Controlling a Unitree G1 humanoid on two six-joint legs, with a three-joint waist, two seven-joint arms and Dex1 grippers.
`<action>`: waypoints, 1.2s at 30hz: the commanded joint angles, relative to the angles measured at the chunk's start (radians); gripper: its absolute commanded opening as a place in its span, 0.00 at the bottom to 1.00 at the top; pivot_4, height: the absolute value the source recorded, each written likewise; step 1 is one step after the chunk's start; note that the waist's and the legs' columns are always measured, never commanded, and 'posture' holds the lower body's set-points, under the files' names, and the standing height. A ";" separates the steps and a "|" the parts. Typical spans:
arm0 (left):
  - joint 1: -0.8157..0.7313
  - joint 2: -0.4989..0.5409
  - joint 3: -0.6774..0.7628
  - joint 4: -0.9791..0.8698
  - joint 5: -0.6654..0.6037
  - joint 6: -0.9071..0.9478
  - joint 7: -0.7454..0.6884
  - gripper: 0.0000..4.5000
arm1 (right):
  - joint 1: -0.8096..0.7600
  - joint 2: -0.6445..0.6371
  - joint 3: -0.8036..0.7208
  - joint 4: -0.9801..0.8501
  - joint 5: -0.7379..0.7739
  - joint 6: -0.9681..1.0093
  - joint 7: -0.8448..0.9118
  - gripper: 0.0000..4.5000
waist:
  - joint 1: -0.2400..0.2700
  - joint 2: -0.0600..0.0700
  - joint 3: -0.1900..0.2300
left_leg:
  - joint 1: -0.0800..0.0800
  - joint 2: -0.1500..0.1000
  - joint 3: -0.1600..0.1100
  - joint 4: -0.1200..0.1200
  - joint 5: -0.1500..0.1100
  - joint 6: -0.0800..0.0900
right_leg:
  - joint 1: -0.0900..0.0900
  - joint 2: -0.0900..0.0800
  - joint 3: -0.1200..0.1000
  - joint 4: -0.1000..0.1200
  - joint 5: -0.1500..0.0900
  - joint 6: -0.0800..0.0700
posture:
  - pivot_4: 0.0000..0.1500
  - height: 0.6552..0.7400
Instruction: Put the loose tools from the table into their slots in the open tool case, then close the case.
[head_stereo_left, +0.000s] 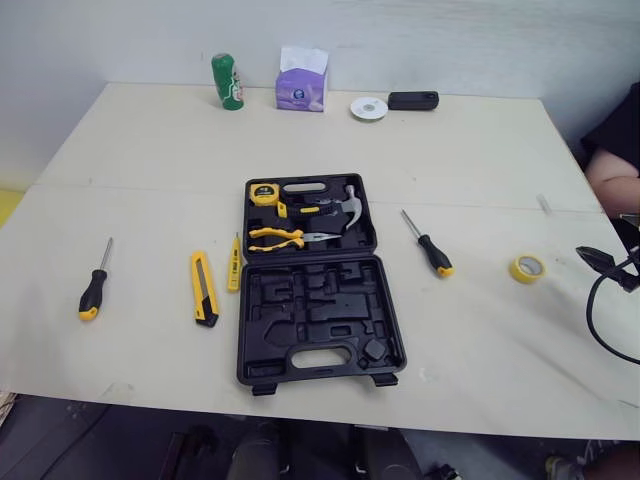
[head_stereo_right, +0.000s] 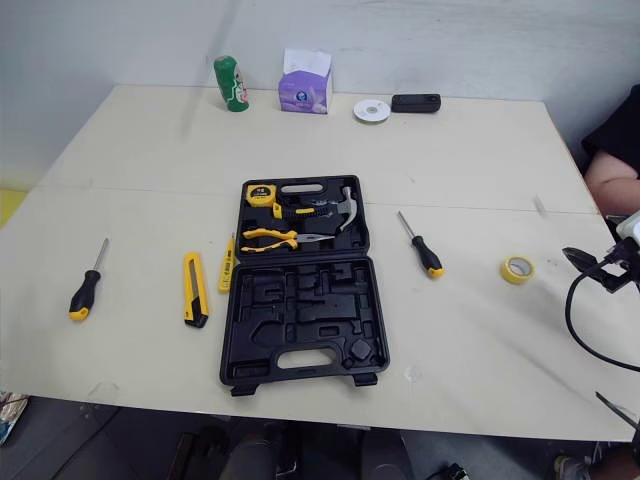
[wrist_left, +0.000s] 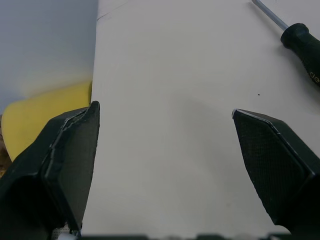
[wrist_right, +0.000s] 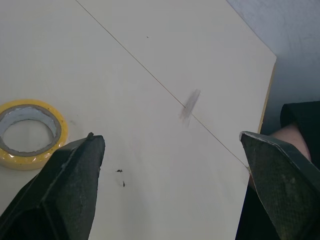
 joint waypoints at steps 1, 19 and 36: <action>-0.011 0.025 0.023 -0.003 -0.022 -0.001 -0.006 0.99 | 0.011 -0.010 -0.030 -0.031 0.027 -0.002 -0.002 1.00 | 0.000 0.000 0.000 | 0.000 0.000 0.000 0.000 0.000 0.000 | 0.000 0.000 0.000 0.000 0.000 0.000 | 1.00 1.00; -0.030 0.024 0.014 0.010 -0.044 0.032 -0.012 0.99 | 0.021 -0.007 -0.028 -0.018 0.028 -0.014 -0.025 1.00 | 0.000 0.000 0.000 | 0.000 0.000 0.000 0.000 0.000 0.000 | 0.000 0.000 0.000 0.000 0.000 0.000 | 1.00 1.00; -0.112 -0.013 -0.081 -0.190 -0.058 0.081 -0.053 0.99 | -0.002 0.070 -0.011 -0.136 0.079 0.005 0.063 1.00 | 0.002 0.000 0.000 | 0.000 0.000 0.000 0.000 0.001 0.000 | 0.000 0.000 0.000 0.001 0.000 0.000 | 1.00 1.00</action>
